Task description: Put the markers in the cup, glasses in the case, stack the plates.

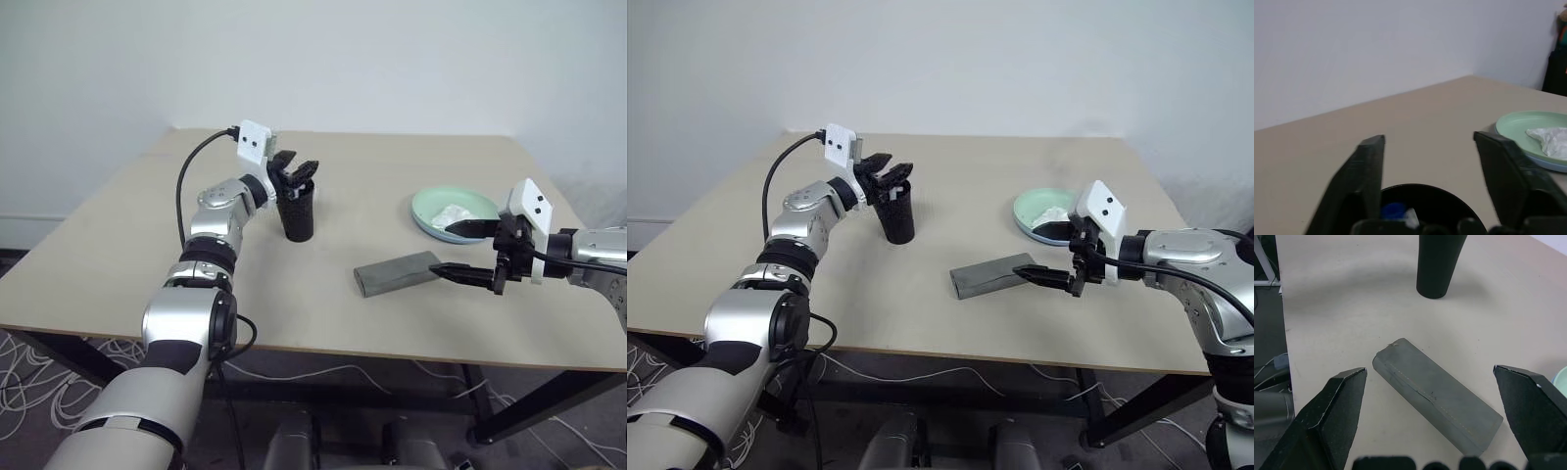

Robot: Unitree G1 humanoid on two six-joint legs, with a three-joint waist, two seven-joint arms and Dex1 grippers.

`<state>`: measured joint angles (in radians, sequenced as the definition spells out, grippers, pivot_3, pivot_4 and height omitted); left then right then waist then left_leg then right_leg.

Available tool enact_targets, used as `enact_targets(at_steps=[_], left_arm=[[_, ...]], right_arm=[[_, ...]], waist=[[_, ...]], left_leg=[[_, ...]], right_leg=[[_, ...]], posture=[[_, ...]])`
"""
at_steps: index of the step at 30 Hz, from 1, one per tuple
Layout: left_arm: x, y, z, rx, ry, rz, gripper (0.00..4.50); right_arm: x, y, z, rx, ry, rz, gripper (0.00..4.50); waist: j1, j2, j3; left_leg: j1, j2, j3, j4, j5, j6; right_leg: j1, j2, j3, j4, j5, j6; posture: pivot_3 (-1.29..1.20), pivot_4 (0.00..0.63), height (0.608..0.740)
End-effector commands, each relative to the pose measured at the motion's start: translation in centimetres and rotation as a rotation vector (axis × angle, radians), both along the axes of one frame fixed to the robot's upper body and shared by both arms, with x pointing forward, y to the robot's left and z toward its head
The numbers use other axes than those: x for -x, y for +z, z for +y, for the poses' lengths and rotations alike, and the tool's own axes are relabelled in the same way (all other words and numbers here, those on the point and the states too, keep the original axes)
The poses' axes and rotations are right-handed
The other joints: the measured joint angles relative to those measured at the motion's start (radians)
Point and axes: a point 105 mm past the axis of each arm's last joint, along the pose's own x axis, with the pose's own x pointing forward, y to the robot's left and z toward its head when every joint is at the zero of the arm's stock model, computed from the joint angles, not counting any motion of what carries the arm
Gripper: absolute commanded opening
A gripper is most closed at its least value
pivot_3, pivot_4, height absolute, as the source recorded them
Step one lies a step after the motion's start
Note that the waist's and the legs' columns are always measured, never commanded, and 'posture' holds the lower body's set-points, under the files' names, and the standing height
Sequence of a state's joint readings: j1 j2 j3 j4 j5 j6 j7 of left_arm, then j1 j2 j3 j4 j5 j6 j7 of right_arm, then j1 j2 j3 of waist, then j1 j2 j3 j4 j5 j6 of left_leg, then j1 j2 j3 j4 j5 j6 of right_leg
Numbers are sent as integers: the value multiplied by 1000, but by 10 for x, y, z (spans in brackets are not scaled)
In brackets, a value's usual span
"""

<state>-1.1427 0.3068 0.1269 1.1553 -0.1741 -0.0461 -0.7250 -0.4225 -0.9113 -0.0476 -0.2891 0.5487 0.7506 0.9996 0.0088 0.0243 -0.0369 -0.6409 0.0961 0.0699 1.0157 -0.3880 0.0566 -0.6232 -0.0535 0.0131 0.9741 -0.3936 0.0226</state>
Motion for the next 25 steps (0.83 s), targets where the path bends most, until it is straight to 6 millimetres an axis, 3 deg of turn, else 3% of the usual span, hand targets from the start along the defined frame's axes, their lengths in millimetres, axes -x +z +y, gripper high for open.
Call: enact_targets(at_steps=[1, 2, 8, 12, 16, 18, 22, 25], left_arm=[[0, 37, 3, 4, -13, -110, 4238], [1, 41, 5, 3, -10, -124, 4428], [19, 72, 28, 11, -47, -193, 4428], [41, 73, 58, -23, -36, -181, 4428], [67, 54, 89, -65, -9, -102, 4428], [75, 48, 95, -71, -1, -72, 4428], [102, 4, 123, -108, 87, 42, 4428], [110, -8, 136, -85, 140, 84, 4428]], right_arm=[[-2, 10, 3, -12, 5, -45, 4500], [-2, 10, 3, -13, 4, -45, 4500], [-6, 5, 2, -27, -12, -35, 4500], [-9, 3, 4, -40, -17, -30, 4500], [-11, 1, 9, -71, -15, -24, 4500], [-12, 1, 12, -79, -9, -20, 4500], [-17, -4, 18, -107, -5, -10, 4500], [-20, -4, 20, -122, -6, -11, 4500]], waist=[[0, 0, 0], [0, 0, 0], [-1, 0, 0], [-8, 1, -1], [-12, 1, -1], [-8, 1, -1], [-7, 2, -2], [-5, 1, -2]], left_leg=[[0, 0, 0, 0, 0, 0], [0, 0, 0, 0, 0, 0], [0, 1, 0, 0, 0, 0], [1, 1, 0, -1, 0, 0], [1, 2, -1, -1, 0, 0], [1, 2, -1, -1, 0, 0], [1, 2, 0, -1, 0, -1], [0, 1, 0, -1, 0, -1]], right_leg=[[0, 0, 0, 0, 0, 0], [0, 0, 0, 0, 0, 0], [0, 0, 0, 0, 0, 0], [0, 0, 1, 1, 0, 0], [-2, 1, 2, 3, 0, 0], [-3, 1, 2, 4, 0, 0], [-4, 0, 2, 3, 0, 0], [-6, -1, 3, 4, 0, 0]], posture=[[0, 0, 615], [0, 0, 615], [0, 0, 615], [0, 0, 615], [0, 0, 615], [0, 0, 615], [0, 0, 615], [0, 0, 615]])
